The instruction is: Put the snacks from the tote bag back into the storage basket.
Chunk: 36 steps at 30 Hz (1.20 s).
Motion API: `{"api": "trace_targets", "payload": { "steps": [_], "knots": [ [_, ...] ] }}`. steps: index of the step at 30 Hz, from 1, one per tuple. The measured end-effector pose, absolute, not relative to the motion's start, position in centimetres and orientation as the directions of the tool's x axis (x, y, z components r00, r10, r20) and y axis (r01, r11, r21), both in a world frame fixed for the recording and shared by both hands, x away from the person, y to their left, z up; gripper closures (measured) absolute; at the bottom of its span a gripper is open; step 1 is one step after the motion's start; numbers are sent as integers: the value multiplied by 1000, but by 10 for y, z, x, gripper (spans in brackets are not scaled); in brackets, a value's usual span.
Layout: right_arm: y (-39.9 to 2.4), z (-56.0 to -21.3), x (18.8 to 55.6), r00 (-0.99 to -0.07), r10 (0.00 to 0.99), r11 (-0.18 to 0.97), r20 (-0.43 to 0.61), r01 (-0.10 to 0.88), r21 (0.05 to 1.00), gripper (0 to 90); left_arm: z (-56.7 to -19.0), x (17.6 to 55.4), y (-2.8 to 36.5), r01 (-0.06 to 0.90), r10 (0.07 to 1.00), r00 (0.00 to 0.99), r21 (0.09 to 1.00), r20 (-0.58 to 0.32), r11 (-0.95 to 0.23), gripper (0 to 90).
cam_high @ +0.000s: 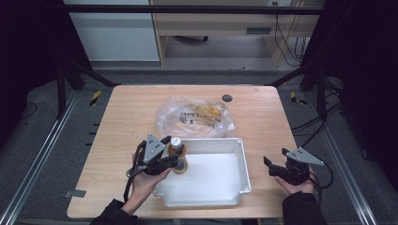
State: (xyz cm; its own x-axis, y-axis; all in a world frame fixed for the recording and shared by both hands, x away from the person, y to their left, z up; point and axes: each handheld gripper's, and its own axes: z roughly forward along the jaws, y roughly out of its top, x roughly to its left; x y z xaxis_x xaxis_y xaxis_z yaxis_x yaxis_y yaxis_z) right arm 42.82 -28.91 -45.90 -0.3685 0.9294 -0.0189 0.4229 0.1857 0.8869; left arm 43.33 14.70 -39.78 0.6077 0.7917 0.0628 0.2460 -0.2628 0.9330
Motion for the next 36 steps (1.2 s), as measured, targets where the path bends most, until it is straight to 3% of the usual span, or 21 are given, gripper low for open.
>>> {"api": "trace_targets", "payload": {
  "steps": [10,36],
  "knots": [
    [-290,-459,427,-360,933,177,-14,423,889,192,-395,426,172,265,778,627,929,38,-259,270],
    [-290,-463,427,-354,935,188,-24,438,879,170,-447,433,265,371,887,458,895,54,-246,265]
  ]
}}
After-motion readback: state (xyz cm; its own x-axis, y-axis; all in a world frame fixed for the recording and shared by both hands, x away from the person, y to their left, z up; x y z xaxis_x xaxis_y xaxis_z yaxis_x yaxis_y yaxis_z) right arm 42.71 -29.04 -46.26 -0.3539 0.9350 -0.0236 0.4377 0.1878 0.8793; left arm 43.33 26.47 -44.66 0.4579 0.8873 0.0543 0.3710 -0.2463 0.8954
